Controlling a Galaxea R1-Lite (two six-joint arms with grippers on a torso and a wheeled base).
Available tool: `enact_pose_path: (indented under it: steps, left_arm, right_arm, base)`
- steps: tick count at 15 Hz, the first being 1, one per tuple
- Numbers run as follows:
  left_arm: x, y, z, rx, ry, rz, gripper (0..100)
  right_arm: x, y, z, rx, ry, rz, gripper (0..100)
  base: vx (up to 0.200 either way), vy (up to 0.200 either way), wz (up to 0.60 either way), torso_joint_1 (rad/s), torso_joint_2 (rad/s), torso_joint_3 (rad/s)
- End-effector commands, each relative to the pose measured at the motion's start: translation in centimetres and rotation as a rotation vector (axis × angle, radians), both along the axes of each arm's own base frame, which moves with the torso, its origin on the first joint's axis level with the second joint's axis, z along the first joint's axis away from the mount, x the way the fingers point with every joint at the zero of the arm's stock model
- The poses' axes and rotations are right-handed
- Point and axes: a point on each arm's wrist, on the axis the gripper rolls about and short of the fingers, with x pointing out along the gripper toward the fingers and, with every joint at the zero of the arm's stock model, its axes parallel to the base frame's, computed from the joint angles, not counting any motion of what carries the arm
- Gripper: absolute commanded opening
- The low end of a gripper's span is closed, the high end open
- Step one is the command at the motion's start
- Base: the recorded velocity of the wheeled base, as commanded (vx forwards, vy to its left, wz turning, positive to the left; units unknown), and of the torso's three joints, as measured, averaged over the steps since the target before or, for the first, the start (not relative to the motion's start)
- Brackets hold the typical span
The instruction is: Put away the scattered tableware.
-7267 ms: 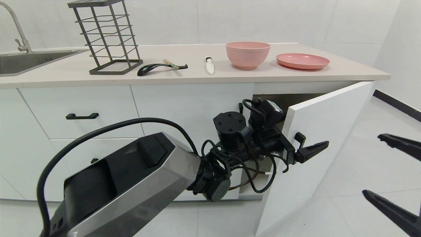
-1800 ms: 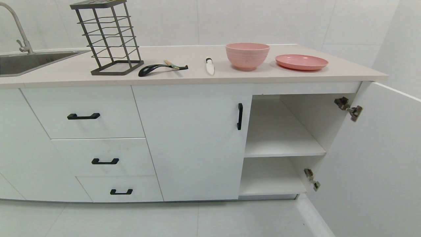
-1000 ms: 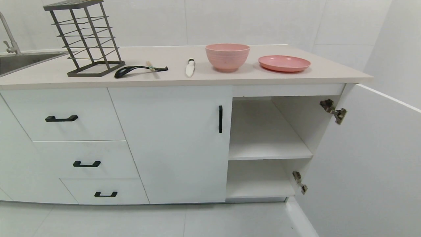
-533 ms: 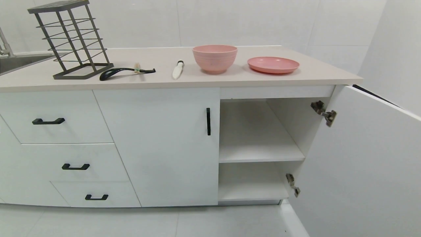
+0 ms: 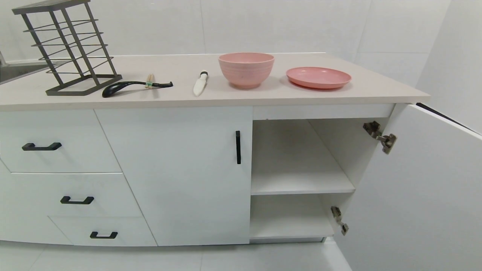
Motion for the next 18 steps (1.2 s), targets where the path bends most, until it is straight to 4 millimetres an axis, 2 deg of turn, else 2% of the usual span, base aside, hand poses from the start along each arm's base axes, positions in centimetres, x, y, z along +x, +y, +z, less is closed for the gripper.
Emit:
enact_pose_path:
  steps: [1, 2, 14, 16, 18]
  left_arm:
    - [0.01, 0.00, 0.01, 0.001, 0.000, 0.000, 100]
    - [0.01, 0.00, 0.00, 0.001, 0.002, -0.002, 100]
    - [0.01, 0.00, 0.01, 0.000, 0.000, -0.002, 100]
    - [0.01, 0.00, 0.01, 0.000, 0.000, -0.002, 100]
    - [0.01, 0.00, 0.01, 0.000, 0.000, -0.002, 100]
  right_arm:
    - [0.02, 0.00, 0.00, -0.001, 0.002, 0.000, 100]
    - [0.02, 0.00, -0.02, 0.000, 0.004, 0.000, 100]
    - [0.02, 0.00, 0.00, 0.002, 0.002, 0.000, 100]
    - [0.02, 0.01, -0.02, 0.000, 0.004, -0.001, 100]
    - [0.02, 0.00, -0.02, 0.000, 0.004, 0.000, 100]
  base:
    - [0.200, 0.000, 0.00, -0.002, 0.01, 0.007]
    - [0.200, 0.000, 0.00, -0.012, -0.01, 0.017]
    - [0.000, 0.000, 0.00, 0.000, 0.00, 0.000]
    - [0.200, 0.000, 0.00, 0.002, 0.00, 0.002]
    - [0.000, 0.000, 0.00, 0.000, 0.00, 0.000]
